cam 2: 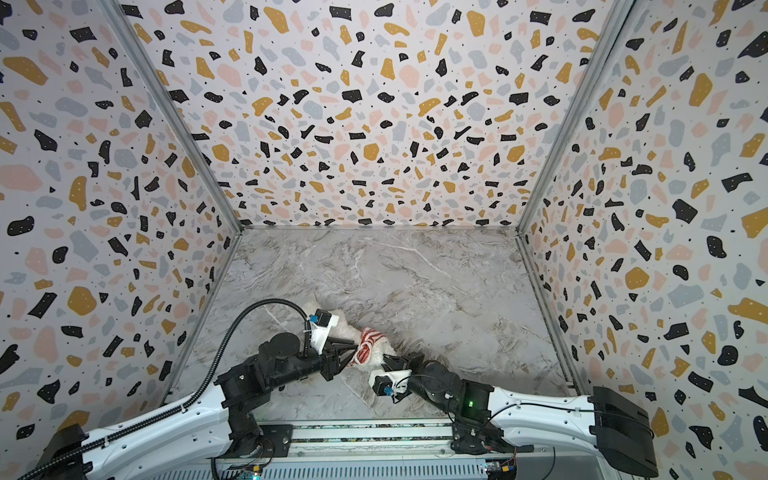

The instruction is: Dress the teddy bear

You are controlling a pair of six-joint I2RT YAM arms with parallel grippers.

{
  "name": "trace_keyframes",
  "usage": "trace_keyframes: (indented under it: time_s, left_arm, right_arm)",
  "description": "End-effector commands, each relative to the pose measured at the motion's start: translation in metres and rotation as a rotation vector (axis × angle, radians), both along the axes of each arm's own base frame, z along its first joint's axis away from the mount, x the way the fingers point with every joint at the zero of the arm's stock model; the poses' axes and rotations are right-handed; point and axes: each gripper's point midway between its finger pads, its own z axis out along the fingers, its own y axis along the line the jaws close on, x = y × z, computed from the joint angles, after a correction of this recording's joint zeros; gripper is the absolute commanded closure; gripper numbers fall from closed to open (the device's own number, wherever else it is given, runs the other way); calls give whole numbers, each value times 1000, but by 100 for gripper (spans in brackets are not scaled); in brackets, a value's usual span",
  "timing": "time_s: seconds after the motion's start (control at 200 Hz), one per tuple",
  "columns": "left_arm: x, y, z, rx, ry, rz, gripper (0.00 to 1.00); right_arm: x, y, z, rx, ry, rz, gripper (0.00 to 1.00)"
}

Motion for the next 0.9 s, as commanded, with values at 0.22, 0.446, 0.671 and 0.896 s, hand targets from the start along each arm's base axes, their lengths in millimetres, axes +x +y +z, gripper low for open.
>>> trace_keyframes:
  time_s: [0.22,0.446,0.671,0.896]
  left_arm:
    - [-22,-15,18,-82,-38,-139,62]
    - [-27,-18,20,-85,-44,-164,62]
    - [-26,-20,14,-56,-38,-156,74]
    - [-21,-20,9,-20,-41,-129,72]
  right_arm:
    - [2,3,17,57,-20,-12,100]
    - [3,3,18,55,-24,-14,100]
    - [3,4,19,54,-29,-13,100]
    - [3,4,21,60,-32,-12,100]
